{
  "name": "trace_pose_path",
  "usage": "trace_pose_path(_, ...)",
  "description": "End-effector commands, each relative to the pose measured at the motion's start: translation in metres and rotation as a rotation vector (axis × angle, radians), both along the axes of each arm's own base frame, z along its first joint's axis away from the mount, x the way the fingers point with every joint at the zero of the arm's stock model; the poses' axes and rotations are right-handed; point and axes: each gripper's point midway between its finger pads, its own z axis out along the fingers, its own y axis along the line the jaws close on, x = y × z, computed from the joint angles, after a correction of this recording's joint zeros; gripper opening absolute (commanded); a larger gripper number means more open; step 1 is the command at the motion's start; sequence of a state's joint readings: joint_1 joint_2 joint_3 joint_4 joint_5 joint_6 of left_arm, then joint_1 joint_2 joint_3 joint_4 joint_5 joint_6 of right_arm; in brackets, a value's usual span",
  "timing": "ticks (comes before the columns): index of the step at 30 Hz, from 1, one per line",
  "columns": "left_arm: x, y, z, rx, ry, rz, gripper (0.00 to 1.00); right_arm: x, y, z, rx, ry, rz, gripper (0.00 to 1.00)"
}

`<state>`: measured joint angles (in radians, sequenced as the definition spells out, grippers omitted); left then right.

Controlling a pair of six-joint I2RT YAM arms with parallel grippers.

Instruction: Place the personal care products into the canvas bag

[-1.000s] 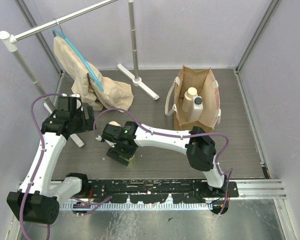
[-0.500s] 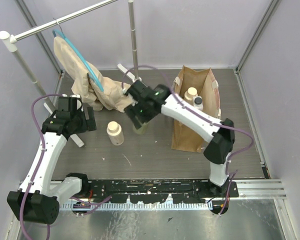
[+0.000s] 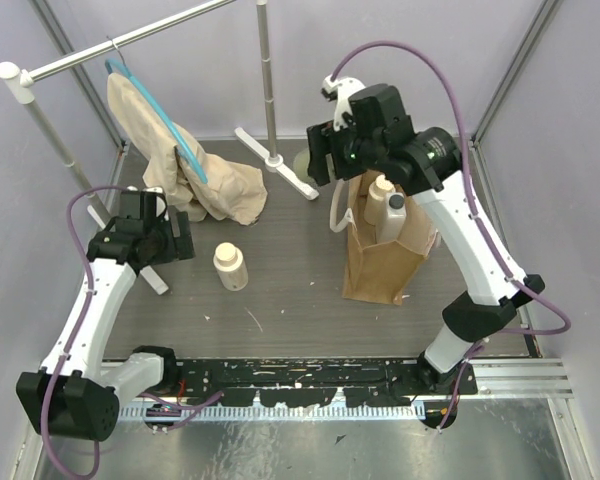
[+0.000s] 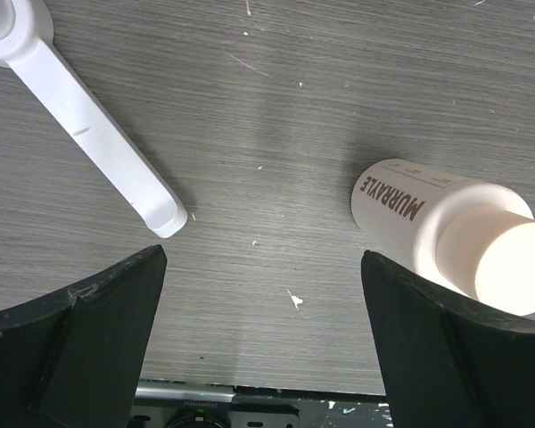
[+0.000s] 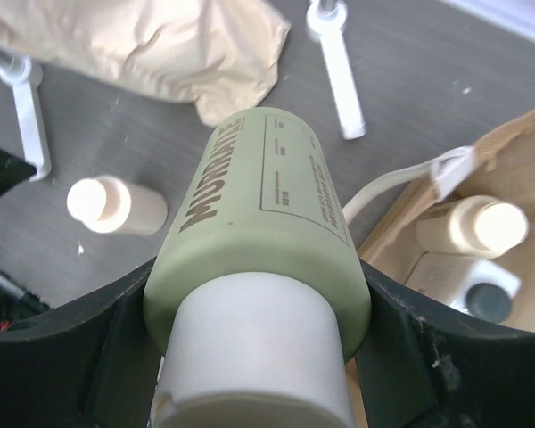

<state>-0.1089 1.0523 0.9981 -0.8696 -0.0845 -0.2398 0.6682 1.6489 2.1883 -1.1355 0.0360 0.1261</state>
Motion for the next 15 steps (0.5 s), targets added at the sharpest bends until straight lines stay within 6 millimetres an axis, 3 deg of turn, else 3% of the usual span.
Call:
trace_pose_path(1, 0.01, -0.004, 0.004, -0.017, -0.021, -0.01, 0.98, 0.018, -0.037, 0.091, 0.125, -0.273, -0.103, 0.0)
trace_pose_path(10, 0.011, 0.0, 0.006, 0.006, -0.022, -0.011, 0.98, 0.039, -0.127, 0.055, -0.033, -0.202, -0.431, 0.0)
trace_pose_path(15, 0.011, -0.001, 0.005, 0.001, -0.016, -0.012, 0.98, 0.044, -0.146, 0.021, -0.1, -0.115, -0.5, 0.0)
